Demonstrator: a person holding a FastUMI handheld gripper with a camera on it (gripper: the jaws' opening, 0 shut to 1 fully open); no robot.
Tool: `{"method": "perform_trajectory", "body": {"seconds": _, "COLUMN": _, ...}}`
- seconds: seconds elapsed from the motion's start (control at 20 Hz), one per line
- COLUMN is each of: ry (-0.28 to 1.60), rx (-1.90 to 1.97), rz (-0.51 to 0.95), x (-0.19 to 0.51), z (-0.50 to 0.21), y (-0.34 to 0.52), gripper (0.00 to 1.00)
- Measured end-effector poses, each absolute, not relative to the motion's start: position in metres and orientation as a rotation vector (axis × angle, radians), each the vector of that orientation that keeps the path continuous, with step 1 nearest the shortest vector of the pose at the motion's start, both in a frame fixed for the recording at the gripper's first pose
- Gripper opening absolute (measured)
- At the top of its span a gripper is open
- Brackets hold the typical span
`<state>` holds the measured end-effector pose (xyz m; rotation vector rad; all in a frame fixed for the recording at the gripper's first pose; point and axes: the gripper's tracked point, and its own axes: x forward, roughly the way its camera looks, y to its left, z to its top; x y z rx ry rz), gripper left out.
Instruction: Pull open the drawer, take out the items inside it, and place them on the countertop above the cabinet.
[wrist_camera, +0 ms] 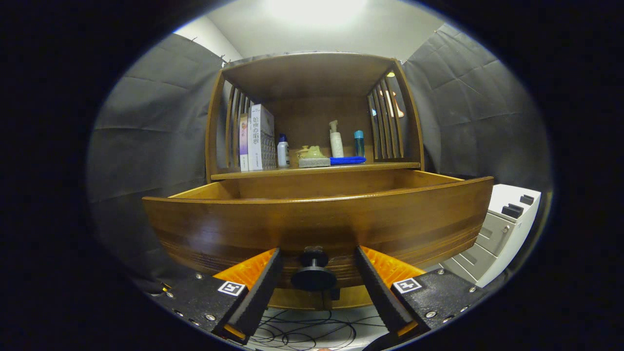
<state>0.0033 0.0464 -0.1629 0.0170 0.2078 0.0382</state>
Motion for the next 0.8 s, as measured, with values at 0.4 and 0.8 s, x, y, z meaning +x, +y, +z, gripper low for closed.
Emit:
{"method": "perform_trajectory", "body": {"seconds": 0.4, "ry": 0.21, "rx": 0.017, "rz": 0.06, "x": 0.013, "z": -0.163, "y": 0.052, "gripper": 0.95}}
{"method": "perform_trajectory", "body": {"seconds": 0.8, "ry": 0.214, "rx": 0.021, "rz": 0.058, "x": 0.027, "z": -0.163, "y": 0.053, "gripper": 0.95}}
